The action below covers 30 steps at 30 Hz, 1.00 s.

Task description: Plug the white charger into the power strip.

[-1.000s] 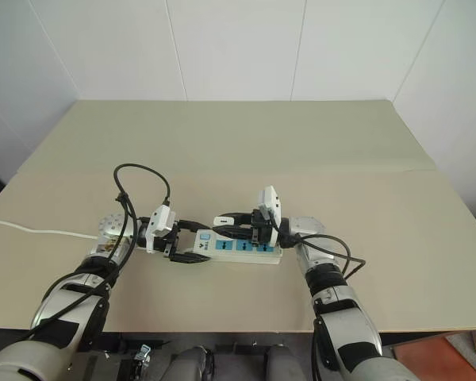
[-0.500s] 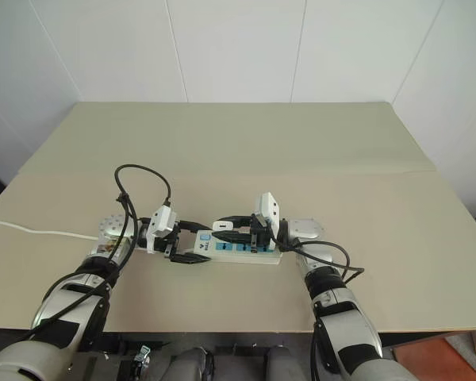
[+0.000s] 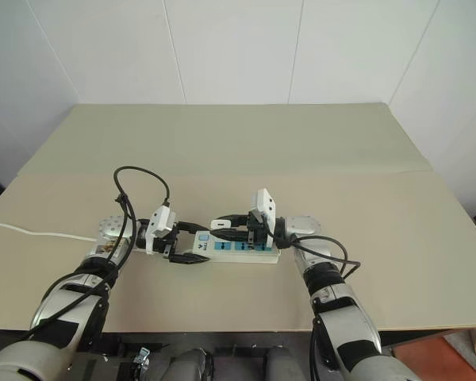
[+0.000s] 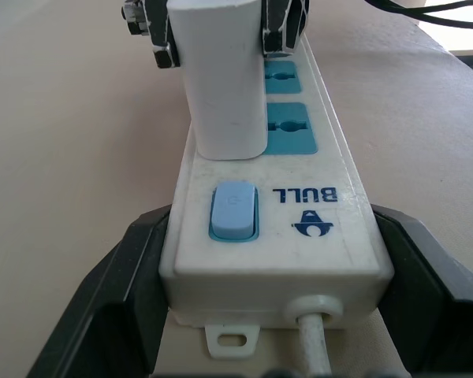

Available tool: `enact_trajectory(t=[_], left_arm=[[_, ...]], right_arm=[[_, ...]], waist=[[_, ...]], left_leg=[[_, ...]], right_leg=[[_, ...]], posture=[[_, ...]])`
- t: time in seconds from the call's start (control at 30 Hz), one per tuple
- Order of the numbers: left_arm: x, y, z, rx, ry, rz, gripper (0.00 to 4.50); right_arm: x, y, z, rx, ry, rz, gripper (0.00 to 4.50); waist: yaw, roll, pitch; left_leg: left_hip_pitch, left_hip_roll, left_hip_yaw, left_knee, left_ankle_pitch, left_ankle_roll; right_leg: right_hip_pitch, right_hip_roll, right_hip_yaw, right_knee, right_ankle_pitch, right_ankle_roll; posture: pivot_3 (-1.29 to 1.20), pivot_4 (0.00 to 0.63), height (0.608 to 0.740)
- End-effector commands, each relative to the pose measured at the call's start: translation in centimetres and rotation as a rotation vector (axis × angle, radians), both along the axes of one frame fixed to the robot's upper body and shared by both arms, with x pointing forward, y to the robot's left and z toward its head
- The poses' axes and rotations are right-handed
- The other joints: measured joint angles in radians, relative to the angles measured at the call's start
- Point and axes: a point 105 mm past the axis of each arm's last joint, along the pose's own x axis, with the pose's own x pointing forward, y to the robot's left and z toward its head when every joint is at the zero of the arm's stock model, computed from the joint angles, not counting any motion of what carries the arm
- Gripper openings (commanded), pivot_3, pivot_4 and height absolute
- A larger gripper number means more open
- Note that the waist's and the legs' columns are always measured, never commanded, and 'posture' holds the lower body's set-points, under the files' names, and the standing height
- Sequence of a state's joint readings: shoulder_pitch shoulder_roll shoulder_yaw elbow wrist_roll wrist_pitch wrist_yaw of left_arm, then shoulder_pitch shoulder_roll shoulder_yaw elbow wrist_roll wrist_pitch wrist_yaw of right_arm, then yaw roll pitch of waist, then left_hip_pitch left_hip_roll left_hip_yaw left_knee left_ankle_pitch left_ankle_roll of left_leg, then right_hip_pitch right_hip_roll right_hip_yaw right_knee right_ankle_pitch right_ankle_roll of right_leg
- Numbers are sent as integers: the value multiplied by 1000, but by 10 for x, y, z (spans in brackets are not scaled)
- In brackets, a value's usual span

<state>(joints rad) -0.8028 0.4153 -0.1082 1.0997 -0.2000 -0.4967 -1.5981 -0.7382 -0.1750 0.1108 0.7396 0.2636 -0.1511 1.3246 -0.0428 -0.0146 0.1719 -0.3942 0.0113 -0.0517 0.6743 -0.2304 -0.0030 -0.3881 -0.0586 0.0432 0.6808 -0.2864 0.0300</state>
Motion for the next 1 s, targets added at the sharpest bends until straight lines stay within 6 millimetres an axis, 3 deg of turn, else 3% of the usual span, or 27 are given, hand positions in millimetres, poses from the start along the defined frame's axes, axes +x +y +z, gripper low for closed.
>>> enact_trajectory(t=[0.03, 0.23, 0.57, 0.73, 0.87, 1.0], left_arm=[[-1, -1, 5, 13, -36, -28, 3268], [-2, 0, 3, 18, -35, -29, 3268], [-2, -1, 3, 17, -36, -31, 3268], [1, -1, 5, 11, 38, -14, 3268], [2, -5, 18, -55, 47, -24, 4487], [0, -2, 34, -89, -12, -41, 4487]], right_arm=[[-2, -12, -38, -123, 127, -46, 1129], [-7, -12, -37, -122, 68, -25, 1129], [-3, -14, -33, -115, 58, -51, 4418], [-3, -16, -32, -127, 44, -39, 4469], [-3, -18, -29, -130, 35, -38, 4500], [-2, -21, -24, -125, 19, -38, 4500]], waist=[[0, 0, 0], [0, 0, 0], [1, -2, -1], [1, -2, -1], [3, -2, -1], [4, -2, -1]], left_leg=[[0, 0, 0, 0, 0, 0], [0, 0, 0, 0, 0, 0], [0, 0, 0, -1, 0, 0], [0, 0, 0, -1, 0, 0], [0, 0, 0, -1, 0, 0], [0, 0, 0, -1, 0, 0]], right_leg=[[0, 0, 0, 0, 0, 0], [0, 0, 0, 0, 0, 0], [0, 0, 0, 0, 0, 0], [0, 0, 0, 0, 0, 0], [1, 0, 0, -1, 0, 0], [1, 0, 0, -1, 0, 0]], posture=[[0, 150, 740], [0, 150, 740], [0, 150, 740], [0, 150, 740], [0, 150, 740], [0, 150, 740]])
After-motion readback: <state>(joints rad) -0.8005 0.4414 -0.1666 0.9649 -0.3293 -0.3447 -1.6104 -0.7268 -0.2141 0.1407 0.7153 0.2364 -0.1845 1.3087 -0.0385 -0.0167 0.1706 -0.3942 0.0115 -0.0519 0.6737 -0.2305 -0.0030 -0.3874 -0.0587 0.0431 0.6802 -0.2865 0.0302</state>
